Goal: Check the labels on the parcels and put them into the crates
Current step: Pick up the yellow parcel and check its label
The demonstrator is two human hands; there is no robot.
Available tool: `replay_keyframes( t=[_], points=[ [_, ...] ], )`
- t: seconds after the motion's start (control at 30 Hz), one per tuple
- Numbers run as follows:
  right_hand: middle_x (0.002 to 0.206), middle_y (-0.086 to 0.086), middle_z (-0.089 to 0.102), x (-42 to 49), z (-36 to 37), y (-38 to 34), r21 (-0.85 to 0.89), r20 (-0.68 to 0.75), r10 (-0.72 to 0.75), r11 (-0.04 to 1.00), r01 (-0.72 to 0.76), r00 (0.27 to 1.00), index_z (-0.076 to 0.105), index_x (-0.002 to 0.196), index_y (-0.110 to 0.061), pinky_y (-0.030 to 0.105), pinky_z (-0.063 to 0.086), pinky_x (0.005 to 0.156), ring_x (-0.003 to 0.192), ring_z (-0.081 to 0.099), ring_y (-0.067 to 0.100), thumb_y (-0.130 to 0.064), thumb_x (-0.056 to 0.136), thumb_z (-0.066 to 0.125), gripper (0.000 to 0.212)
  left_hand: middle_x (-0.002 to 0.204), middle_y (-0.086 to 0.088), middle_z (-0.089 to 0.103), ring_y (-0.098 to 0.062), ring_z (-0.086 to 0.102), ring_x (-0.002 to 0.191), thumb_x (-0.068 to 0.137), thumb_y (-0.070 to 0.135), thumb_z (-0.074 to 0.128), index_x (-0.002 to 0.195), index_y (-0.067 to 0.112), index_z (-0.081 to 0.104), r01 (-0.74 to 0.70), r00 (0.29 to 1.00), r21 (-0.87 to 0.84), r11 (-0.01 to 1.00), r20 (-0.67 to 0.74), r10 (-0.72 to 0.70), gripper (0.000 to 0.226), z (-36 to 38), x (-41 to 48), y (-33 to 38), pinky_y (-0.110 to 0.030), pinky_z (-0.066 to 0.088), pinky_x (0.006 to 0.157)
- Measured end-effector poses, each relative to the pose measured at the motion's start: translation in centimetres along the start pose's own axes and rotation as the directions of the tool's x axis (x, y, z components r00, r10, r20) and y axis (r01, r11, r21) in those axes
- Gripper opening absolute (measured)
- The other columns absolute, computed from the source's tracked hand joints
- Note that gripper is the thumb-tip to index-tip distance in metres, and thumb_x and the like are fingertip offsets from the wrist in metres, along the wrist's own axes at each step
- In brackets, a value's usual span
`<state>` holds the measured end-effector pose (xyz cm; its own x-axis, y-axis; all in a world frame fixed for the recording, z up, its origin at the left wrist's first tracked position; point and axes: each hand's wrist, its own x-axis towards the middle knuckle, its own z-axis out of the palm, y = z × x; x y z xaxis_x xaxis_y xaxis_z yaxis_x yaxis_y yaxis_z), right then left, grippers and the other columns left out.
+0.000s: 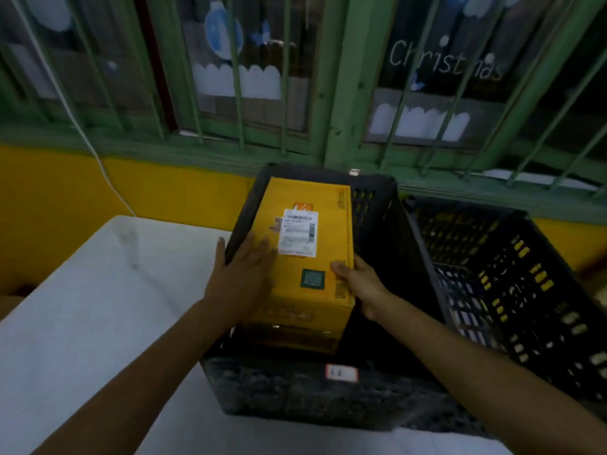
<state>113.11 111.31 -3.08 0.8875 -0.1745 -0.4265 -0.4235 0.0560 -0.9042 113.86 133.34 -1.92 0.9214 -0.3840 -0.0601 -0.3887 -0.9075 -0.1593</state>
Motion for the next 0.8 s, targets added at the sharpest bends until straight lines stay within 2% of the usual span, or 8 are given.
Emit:
replay_keyframes(
  t=[0.17, 0.27, 0.37, 0.53, 0.6, 0.67, 0.73, 0.8],
  points=[
    [0.128, 0.009, 0.061, 0.7, 0.3, 0.9, -0.026, -0.02, 0.065, 0.998, -0.066, 0.998, 0.044, 0.137, -0.024, 0.031, 0.053, 0.072, 0.101, 0.063, 0.021, -0.018, 0.096, 0.057, 0.043, 0.141, 0.001, 0.044, -0.02, 0.042, 0.13, 0.099, 0.044, 0.029, 0.136, 0.021, 0.044, -0.179, 0.983, 0.16, 0.971, 0.068, 0.17, 0.046, 0.4, 2.7, -0.6, -0.061, -0.011, 0.111],
    [0.127, 0.009, 0.062, 0.5, 0.4, 0.5, -0.075, -0.059, 0.057, 0.995, -0.061, 0.997, 0.048, 0.133, -0.02, 0.029, 0.053, 0.072, 0.101, 0.063, 0.021, -0.02, 0.095, 0.059, 0.041, 0.136, -0.002, 0.047, -0.022, 0.046, 0.124, 0.097, 0.048, 0.034, 0.136, 0.023, 0.045, -0.207, 0.978, 0.115, 0.972, 0.046, 0.203, 0.047, 0.2, 3.9, -0.8, -0.052, 0.008, 0.115],
    [0.123, 0.007, 0.062, 0.1, 0.6, 0.3, -0.145, -0.191, -0.06, 0.989, 0.032, 0.98, 0.048, 0.132, -0.014, 0.033, 0.053, 0.081, 0.102, 0.062, 0.022, -0.019, 0.09, 0.066, 0.046, 0.13, -0.004, 0.052, -0.024, 0.052, 0.115, 0.095, 0.05, 0.039, 0.136, 0.023, 0.044, -0.242, 0.97, -0.001, 0.97, 0.021, 0.241, 0.049, -0.8, 4.5, 0.4, -0.037, 0.042, 0.093],
    [0.103, -0.003, 0.066, -5.8, -3.0, -1.5, 0.006, -0.27, -0.301, 0.95, 0.314, 0.915, 0.062, 0.113, -0.019, 0.014, 0.049, 0.075, 0.096, 0.062, 0.01, -0.02, 0.09, 0.066, 0.023, 0.115, -0.003, 0.063, -0.026, 0.06, 0.103, 0.098, 0.04, 0.04, 0.128, 0.03, 0.051, -0.445, 0.889, -0.222, 0.868, -0.226, 0.398, 0.034, -4.7, 5.7, 8.5, -0.032, 0.044, 0.068],
    [0.098, 0.001, 0.068, -9.7, -6.5, -1.7, 0.022, -0.406, -0.399, 0.895, 0.445, 0.822, 0.065, 0.098, -0.023, 0.017, 0.048, 0.075, 0.091, 0.064, 0.008, -0.016, 0.09, 0.065, 0.011, 0.108, -0.002, 0.068, -0.028, 0.063, 0.098, 0.097, 0.036, 0.043, 0.118, 0.03, 0.06, -0.546, 0.832, -0.402, 0.735, -0.364, 0.418, 0.027, -7.5, 5.2, 13.4, -0.033, 0.048, 0.068],
    [0.091, -0.002, 0.069, -17.3, -14.1, 0.5, -0.138, -0.685, -0.491, 0.813, 0.566, 0.538, 0.066, 0.096, -0.019, 0.018, 0.05, 0.074, 0.084, 0.065, 0.005, -0.012, 0.091, 0.064, 0.008, 0.106, -0.001, 0.071, -0.025, 0.065, 0.097, 0.096, 0.031, 0.05, 0.114, 0.026, 0.066, -0.657, 0.75, -0.555, 0.509, -0.413, 0.518, 0.024, -10.7, 3.2, 23.5, -0.033, 0.051, 0.075],
    [0.085, -0.007, 0.069, -19.2, -15.2, 0.7, -0.191, -0.706, -0.513, 0.802, 0.566, 0.488, 0.067, 0.097, -0.015, 0.019, 0.051, 0.075, 0.082, 0.065, 0.004, -0.012, 0.092, 0.063, 0.007, 0.105, 0.003, 0.07, -0.018, 0.065, 0.098, 0.095, 0.027, 0.054, 0.114, 0.021, 0.067, -0.561, 0.789, -0.769, 0.306, -0.385, 0.478, 0.023, -11.9, 3.6, 24.3, -0.027, 0.047, 0.079],
    [0.079, -0.006, 0.068, -25.3, -20.2, 3.5, -0.206, -0.831, -0.437, 0.816, 0.54, 0.345, 0.068, 0.094, -0.012, 0.017, 0.048, 0.07, 0.075, 0.061, 0.002, -0.01, 0.091, 0.063, 0.007, 0.11, 0.005, 0.067, -0.013, 0.063, 0.101, 0.096, 0.028, 0.052, 0.118, 0.022, 0.064, -0.546, 0.695, -0.826, 0.141, -0.353, 0.626, 0.025, -13.0, 1.2, 31.3, -0.025, 0.046, 0.084]
  ],
)
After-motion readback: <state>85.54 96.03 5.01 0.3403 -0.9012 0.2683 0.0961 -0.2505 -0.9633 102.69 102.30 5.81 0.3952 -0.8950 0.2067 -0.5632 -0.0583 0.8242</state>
